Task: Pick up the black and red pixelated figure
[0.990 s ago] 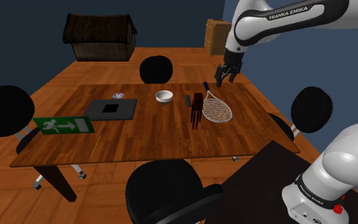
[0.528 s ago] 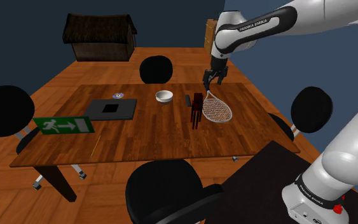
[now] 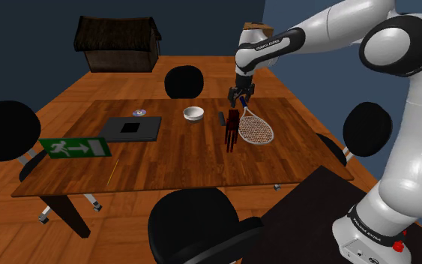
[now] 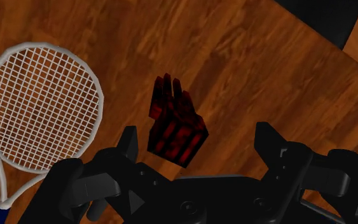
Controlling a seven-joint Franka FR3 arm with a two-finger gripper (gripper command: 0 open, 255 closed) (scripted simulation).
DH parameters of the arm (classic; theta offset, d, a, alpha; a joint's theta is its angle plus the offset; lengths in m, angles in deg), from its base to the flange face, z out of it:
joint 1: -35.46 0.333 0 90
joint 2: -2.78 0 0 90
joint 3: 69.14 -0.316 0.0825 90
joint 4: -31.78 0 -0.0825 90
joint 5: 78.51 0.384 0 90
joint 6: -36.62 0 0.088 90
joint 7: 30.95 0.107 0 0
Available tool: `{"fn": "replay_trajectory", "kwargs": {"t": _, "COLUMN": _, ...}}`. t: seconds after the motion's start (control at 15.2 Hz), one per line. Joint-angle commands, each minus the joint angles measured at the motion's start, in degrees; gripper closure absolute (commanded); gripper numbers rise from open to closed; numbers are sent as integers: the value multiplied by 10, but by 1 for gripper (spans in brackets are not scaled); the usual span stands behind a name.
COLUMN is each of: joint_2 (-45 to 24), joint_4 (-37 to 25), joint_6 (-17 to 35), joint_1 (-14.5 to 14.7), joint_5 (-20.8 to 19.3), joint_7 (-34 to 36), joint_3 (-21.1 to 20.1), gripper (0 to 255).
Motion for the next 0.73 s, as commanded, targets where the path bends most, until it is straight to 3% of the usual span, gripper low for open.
{"fn": "replay_trajectory", "kwargs": {"t": 0.0, "joint_2": -48, "joint_4": -46, "joint_6": -2, "joint_1": 0, "joint_5": -3, "joint_7": 2, "joint_3": 2, "gripper": 0}}
{"fn": "replay_trajectory", "kwargs": {"t": 0.26, "joint_2": -143, "joint_4": -155, "joint_6": -24, "joint_1": -1, "joint_5": -6, "joint_7": 3, "joint_3": 6, "gripper": 0}}
{"fn": "replay_trajectory", "kwargs": {"t": 0.66, "joint_2": -162, "joint_4": -138, "joint_6": 12, "joint_1": -1, "joint_5": -7, "joint_7": 3, "joint_3": 6, "gripper": 0}}
